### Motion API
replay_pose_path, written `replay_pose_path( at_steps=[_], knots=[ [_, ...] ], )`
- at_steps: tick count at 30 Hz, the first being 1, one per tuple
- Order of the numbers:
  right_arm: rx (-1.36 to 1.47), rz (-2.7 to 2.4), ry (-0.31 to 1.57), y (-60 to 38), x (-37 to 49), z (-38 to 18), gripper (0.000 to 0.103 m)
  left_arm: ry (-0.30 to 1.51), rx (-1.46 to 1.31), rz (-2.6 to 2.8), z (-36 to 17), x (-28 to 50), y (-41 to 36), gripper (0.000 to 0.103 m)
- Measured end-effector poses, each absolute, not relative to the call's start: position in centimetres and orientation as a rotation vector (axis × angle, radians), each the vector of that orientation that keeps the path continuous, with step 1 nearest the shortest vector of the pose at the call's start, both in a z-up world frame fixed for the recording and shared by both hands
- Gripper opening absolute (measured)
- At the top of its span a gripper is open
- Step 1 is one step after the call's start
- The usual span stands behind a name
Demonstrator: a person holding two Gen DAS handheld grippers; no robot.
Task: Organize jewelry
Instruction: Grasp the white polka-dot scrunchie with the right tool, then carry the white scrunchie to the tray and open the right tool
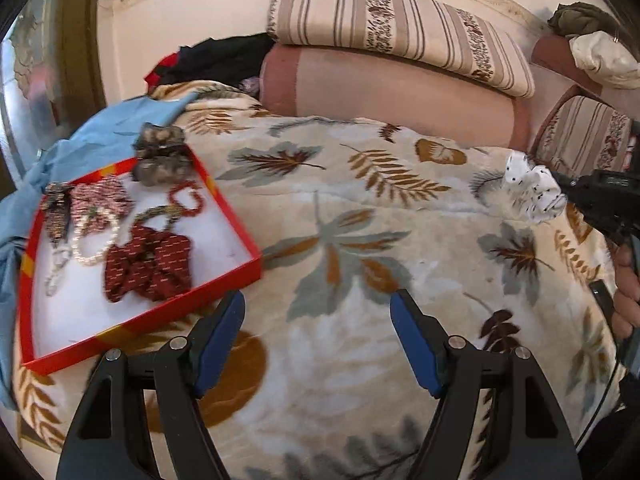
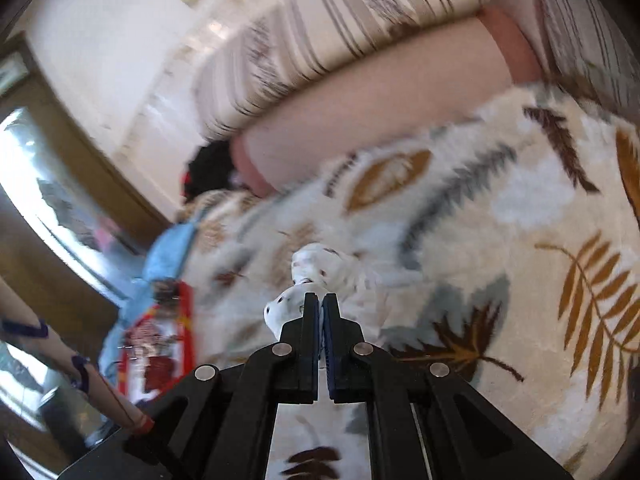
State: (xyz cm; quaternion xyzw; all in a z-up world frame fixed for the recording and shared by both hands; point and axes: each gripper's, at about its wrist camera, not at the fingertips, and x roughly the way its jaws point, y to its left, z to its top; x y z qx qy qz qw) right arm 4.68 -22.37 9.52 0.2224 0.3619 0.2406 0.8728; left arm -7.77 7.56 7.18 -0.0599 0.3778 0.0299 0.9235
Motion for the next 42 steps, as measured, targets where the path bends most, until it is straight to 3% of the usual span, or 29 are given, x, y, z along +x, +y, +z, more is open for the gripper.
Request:
replay_pose_path(
  at_steps=[5, 7, 8, 9, 15, 19, 23, 42],
  knots=[
    [0.515, 0.606, 0.741, -21.4, 3.1, 10.6, 0.003, 0.800, -0.134, 0.038, 6.7, -7.0, 7.0, 0.074],
    [0.507, 0.653, 0.757, -20.2, 2.5, 10.5, 0.003, 0.796, -0.128, 0.063, 6.7, -7.1, 7.7, 0.067],
    [0.493, 0.676, 0.762, -19.3, 1.9, 10.5, 0.003, 0.801, -0.140, 0.064, 6.7, -7.2, 8.4, 0.052],
    [0.475, 0.703, 0.772, -18.1, 1.4, 10.5, 0.003, 0.816, -0.159, 0.067, 6.6, -7.2, 9.4, 0.043],
    [0.398, 0.808, 0.788, -13.2, -1.3, 10.8, 0.003, 0.793, -0.188, 0.132, 7.8, -8.8, 13.8, 0.034],
    [0.399, 0.805, 0.796, -12.6, -1.8, 10.4, 0.003, 0.771, -0.212, 0.167, 8.5, -9.9, 16.5, 0.033],
    [0.425, 0.790, 0.805, -12.7, -2.2, 9.9, 0.003, 0.755, -0.255, 0.191, 8.7, -10.7, 19.0, 0.023],
    [0.402, 0.794, 0.838, -9.3, -2.8, 8.8, 0.004, 0.766, -0.353, 0.268, 6.8, -10.8, 23.2, 0.021]
  ],
)
